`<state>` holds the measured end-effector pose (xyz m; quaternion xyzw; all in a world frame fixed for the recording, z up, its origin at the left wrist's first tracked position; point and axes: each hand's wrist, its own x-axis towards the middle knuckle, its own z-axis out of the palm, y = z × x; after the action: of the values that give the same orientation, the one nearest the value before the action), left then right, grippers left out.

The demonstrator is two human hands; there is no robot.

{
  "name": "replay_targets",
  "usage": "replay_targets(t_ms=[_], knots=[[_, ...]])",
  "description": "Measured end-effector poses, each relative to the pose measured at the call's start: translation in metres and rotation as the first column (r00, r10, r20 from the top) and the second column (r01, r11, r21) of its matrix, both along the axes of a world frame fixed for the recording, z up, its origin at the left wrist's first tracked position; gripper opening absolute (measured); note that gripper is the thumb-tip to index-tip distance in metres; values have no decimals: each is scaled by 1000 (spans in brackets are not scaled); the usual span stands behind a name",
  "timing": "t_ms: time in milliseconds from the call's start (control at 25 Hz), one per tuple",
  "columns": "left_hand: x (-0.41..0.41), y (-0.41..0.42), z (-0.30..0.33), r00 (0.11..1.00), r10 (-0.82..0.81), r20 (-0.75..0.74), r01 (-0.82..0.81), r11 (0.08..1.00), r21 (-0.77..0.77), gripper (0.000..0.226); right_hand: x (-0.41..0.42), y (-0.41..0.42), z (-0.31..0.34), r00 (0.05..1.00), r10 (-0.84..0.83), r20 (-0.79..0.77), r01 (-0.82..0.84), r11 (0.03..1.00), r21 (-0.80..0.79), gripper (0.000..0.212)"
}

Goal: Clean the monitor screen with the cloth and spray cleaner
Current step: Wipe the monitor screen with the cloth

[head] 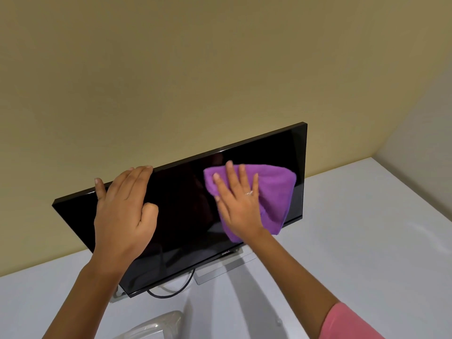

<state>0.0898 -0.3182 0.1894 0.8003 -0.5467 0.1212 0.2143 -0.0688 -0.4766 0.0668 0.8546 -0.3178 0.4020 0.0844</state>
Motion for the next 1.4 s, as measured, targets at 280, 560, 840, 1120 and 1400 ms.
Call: replay_targets(t_ms=[280,560,840,1120,1400], knots=[[2,-3,-1,1000,1,13,-1,1000,7,68,-39,-67,48,903,-256,344,96,903,420,53],[5,-5,-1,1000,-7,25,7,1000,13,68,-52,-56,7,714,-504,485,69,741,668,55],[7,-4,-2,999,-32,27,32,999,-5,68,-70,-8,-70,600,-690,405,36,529,848,61],[6,2,1,999,-42,30,42,999,18,66,-59,26,-98,655,-714,248,102,409,907,59],[10,5,2,997,-68,37,67,997,36,66,-77,23,-90,375,-862,341,-72,339,938,35]])
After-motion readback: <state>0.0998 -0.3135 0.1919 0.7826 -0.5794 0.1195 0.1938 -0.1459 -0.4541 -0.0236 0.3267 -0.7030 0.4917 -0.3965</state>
